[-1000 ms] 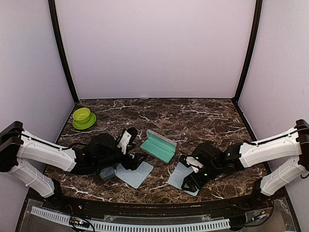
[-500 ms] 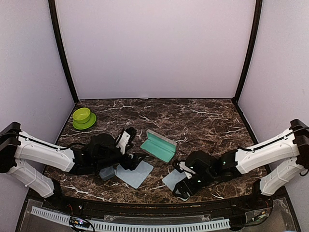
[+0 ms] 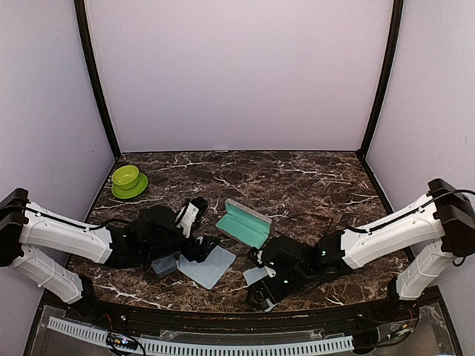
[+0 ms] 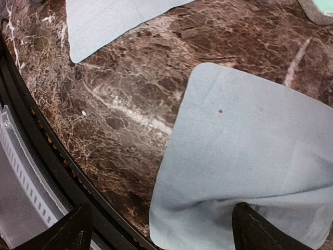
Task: Organize the sunglasses
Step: Adjust the glasses cleaning cloth at the center of the board.
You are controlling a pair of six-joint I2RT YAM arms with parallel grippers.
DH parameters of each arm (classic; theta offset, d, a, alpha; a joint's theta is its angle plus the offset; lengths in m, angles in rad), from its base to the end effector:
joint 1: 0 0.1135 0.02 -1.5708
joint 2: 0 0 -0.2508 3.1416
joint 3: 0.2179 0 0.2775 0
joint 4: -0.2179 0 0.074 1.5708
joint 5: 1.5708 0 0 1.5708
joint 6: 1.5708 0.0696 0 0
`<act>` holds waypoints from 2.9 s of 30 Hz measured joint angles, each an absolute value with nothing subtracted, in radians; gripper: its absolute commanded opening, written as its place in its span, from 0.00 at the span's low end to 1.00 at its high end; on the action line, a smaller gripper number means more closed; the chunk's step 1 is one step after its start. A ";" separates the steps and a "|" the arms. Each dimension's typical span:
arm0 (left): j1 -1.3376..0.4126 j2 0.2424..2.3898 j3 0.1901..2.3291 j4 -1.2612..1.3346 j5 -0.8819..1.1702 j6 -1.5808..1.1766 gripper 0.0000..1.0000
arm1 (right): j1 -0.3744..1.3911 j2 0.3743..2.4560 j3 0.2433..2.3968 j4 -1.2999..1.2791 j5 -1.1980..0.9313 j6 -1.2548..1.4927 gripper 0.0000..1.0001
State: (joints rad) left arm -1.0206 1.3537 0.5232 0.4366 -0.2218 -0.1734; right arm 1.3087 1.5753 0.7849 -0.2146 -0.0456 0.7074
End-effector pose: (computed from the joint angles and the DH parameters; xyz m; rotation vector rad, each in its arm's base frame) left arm 0.1825 -0.2682 0.1444 0.6840 1.8771 -0.5639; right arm 0.0828 0.3208 0.0928 -0.8435 2.6581 0.7196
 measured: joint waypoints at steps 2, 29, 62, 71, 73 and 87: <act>-1.021 1.361 0.523 0.435 -0.216 -0.173 0.81 | 1.308 1.565 0.789 -0.247 -0.040 0.715 0.94; -1.144 1.785 0.787 0.461 0.037 -0.233 0.45 | 1.063 1.318 0.563 -0.283 -0.084 0.762 0.66; -1.184 1.862 0.915 0.199 -0.127 -0.132 0.49 | 1.182 1.344 0.501 -0.055 -0.101 0.861 0.67; -1.189 1.863 0.923 0.182 -0.159 -0.134 0.48 | 1.279 1.354 0.522 -0.076 -0.088 0.953 0.71; -1.189 1.863 0.923 0.182 -0.160 -0.132 0.48 | 1.283 1.348 0.530 -0.106 -0.080 0.964 0.74; -1.158 1.809 0.875 0.206 -0.038 -0.125 0.62 | 1.126 1.265 0.597 -0.290 0.025 0.852 0.66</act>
